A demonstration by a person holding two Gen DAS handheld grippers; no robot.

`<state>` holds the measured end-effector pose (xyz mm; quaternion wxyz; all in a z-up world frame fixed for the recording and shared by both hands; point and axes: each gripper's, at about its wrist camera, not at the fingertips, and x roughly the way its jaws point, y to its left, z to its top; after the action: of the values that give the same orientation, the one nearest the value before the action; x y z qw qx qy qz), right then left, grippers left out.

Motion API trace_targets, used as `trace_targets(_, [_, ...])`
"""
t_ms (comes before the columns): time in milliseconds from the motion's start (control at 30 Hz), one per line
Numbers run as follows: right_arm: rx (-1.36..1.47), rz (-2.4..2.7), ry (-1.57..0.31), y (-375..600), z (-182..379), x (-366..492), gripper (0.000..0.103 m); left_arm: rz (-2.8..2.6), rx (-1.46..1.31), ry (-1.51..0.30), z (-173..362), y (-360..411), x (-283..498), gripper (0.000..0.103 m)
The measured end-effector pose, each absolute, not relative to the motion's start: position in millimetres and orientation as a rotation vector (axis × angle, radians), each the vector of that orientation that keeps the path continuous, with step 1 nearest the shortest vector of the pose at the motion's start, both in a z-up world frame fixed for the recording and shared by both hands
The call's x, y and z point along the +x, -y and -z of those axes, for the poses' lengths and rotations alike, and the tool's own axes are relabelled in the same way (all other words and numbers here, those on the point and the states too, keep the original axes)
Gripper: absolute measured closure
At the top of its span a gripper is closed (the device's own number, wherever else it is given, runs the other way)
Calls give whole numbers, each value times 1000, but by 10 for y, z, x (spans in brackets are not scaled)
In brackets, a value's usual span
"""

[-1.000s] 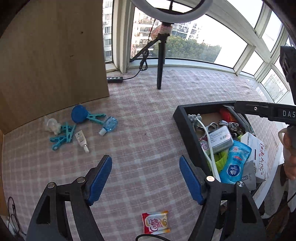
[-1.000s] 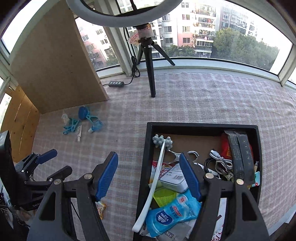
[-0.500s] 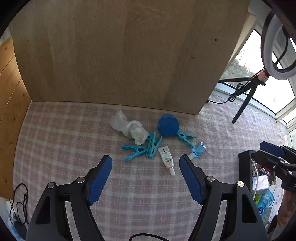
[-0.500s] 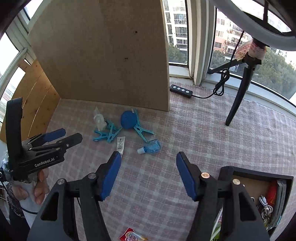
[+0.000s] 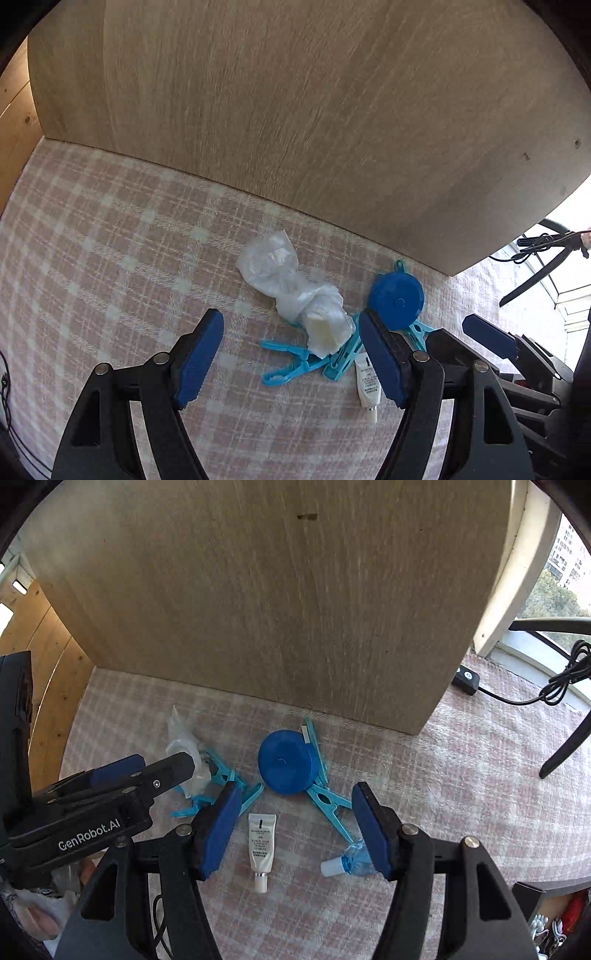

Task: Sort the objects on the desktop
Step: 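Withdraw both grippers and move them toward the white plastic bag, then grasp the white plastic bag with the left gripper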

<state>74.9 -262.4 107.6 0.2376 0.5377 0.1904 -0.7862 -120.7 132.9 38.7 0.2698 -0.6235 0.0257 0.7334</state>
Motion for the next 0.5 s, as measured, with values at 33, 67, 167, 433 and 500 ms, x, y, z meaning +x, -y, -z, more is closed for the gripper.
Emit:
trace_targets(33, [1482,2155,-519,2641,-1040,723,42,-1983,-1688,-70,-351,-1336,-1227,30])
trace_targets(67, [1492,2152,-512,2656,-1007,693,42,-1985,-1696,-64,-314,-1337,-1248,31])
trace_targets(167, [1500,2153,-500,2706,-941,622,42,-1977,-1715,-53,-212,-1332,-1290,34])
trace_targets(433, [1549,2153,-467,2729,-743,494,61,-1999,-1670,-90,-80,-1355,-1208,54])
trace_targets(500, [1548,2155,-452,2690,-748,499,65,-1993,-1663,-89,-66,-1373,-1174,70])
